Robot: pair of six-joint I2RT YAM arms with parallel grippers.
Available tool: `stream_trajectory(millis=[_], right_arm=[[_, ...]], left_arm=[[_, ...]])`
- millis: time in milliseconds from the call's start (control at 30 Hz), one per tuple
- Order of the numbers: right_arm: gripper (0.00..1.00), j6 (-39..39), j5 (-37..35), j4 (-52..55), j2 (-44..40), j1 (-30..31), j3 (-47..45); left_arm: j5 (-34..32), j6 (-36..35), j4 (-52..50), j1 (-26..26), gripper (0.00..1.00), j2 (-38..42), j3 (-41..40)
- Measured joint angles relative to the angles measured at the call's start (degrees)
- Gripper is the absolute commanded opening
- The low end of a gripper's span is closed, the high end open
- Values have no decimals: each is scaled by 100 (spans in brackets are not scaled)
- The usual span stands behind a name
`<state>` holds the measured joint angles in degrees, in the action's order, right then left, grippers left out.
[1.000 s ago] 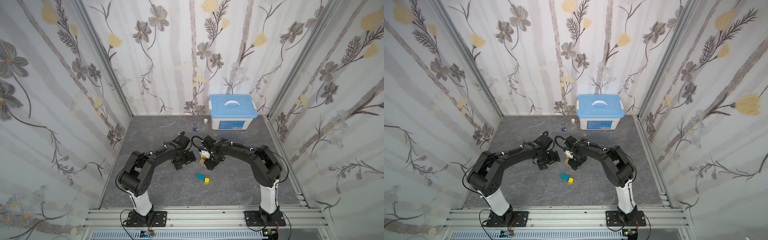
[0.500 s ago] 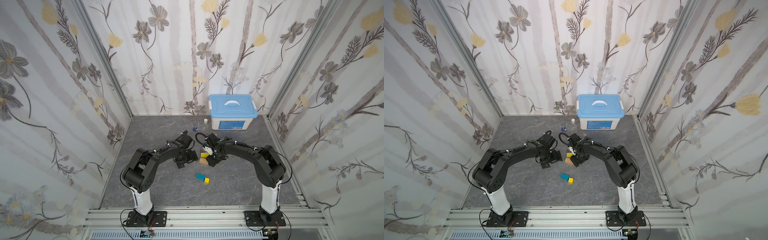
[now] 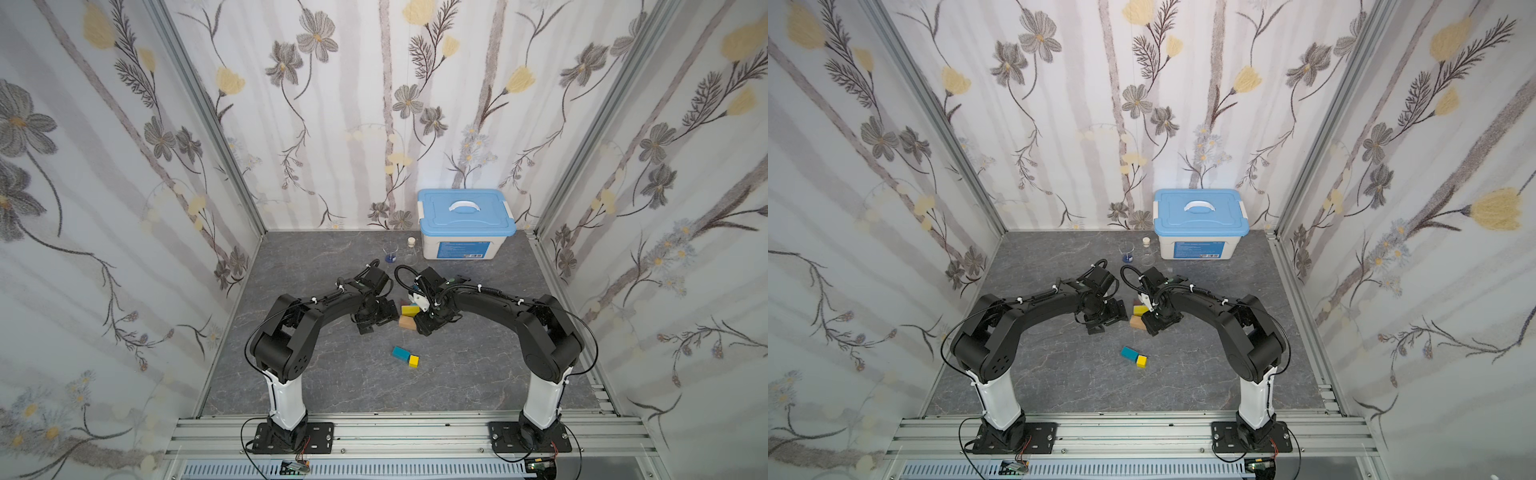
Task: Assemble a carrot with building blocks
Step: Assemble the building block at the center of the board.
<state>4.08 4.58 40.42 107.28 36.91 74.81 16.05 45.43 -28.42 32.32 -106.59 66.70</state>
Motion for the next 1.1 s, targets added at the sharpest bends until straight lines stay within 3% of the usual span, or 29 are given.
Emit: stream_trajectory(millis=[167, 1100], right_arm=[[61, 90, 50, -57, 9, 190, -11], [62, 734, -675, -772, 177, -42, -271]], left_arm=[[-37, 2, 31, 7, 90, -9, -7], [15, -17, -57, 11, 92, -131, 79]])
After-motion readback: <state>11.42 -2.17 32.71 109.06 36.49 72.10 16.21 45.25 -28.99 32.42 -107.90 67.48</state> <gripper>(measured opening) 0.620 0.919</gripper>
